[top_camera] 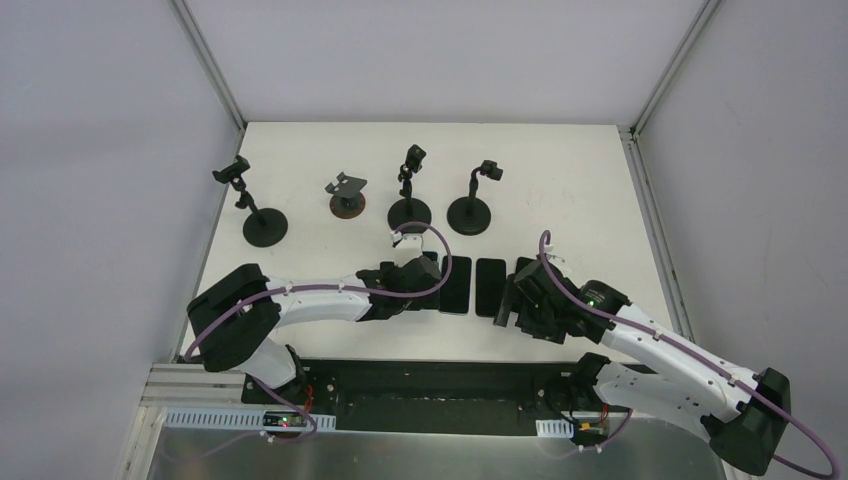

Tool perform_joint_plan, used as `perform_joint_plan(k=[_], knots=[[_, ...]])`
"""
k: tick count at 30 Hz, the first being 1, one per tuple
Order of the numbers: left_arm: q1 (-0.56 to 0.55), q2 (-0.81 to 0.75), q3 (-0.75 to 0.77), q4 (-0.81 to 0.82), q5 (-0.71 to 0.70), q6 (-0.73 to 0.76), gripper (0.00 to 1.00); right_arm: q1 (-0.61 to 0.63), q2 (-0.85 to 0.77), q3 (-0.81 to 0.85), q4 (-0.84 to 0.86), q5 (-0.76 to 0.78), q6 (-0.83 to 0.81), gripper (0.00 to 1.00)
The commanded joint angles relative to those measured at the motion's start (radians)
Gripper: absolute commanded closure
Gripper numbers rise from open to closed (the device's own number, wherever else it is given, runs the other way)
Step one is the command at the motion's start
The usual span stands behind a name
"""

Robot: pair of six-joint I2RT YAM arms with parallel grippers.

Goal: Remove the phone from the phone stand
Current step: Place the phone at the center of the board.

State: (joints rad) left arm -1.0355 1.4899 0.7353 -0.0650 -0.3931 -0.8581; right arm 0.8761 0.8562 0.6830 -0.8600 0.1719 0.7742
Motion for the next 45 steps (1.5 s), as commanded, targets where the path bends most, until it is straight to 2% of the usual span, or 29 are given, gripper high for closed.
perform_joint_plan(k=[1, 7, 12, 16, 22, 23, 27, 28, 29, 36, 45], knots=[[-0.006, 0.038, 0.046, 0.012, 0.006, -0.011, 0.80, 0.006, -0.009, -0.004, -0.014, 0.018, 0.009, 0.06], [-0.006, 0.048, 0.040, -0.028, -0.021, -0.026, 0.57, 0.006, -0.004, 0.000, -0.014, 0.017, 0.007, 0.06], [-0.008, 0.056, 0.049, -0.050, -0.026, -0.027, 0.47, 0.006, 0.007, 0.007, -0.011, 0.015, 0.005, 0.06], [-0.008, 0.060, 0.056, -0.075, -0.038, -0.033, 0.35, 0.007, 0.011, 0.008, -0.010, 0.013, 0.005, 0.06], [-0.009, 0.056, 0.061, -0.110, -0.056, -0.037, 0.31, 0.008, 0.007, 0.000, -0.010, 0.015, 0.010, 0.06], [-0.010, 0.054, 0.059, -0.114, -0.060, -0.037, 0.24, 0.009, 0.008, -0.001, -0.010, 0.015, 0.010, 0.06], [-0.009, 0.042, 0.051, -0.120, -0.067, -0.042, 0.16, 0.008, 0.011, 0.000, -0.007, 0.013, 0.009, 0.06], [-0.009, 0.039, 0.047, -0.121, -0.068, -0.044, 0.06, 0.009, 0.011, 0.000, -0.007, 0.013, 0.008, 0.06], [-0.009, 0.036, 0.043, -0.122, -0.072, -0.046, 0.03, 0.009, 0.013, 0.001, -0.006, 0.013, 0.008, 0.06], [-0.010, 0.025, 0.039, -0.126, -0.062, -0.035, 0.02, 0.008, 0.017, -0.001, -0.004, 0.012, 0.010, 0.06], [-0.012, -0.060, 0.073, -0.164, -0.094, 0.053, 0.01, 0.008, -0.025, -0.006, 0.032, 0.008, 0.024, 0.06]])
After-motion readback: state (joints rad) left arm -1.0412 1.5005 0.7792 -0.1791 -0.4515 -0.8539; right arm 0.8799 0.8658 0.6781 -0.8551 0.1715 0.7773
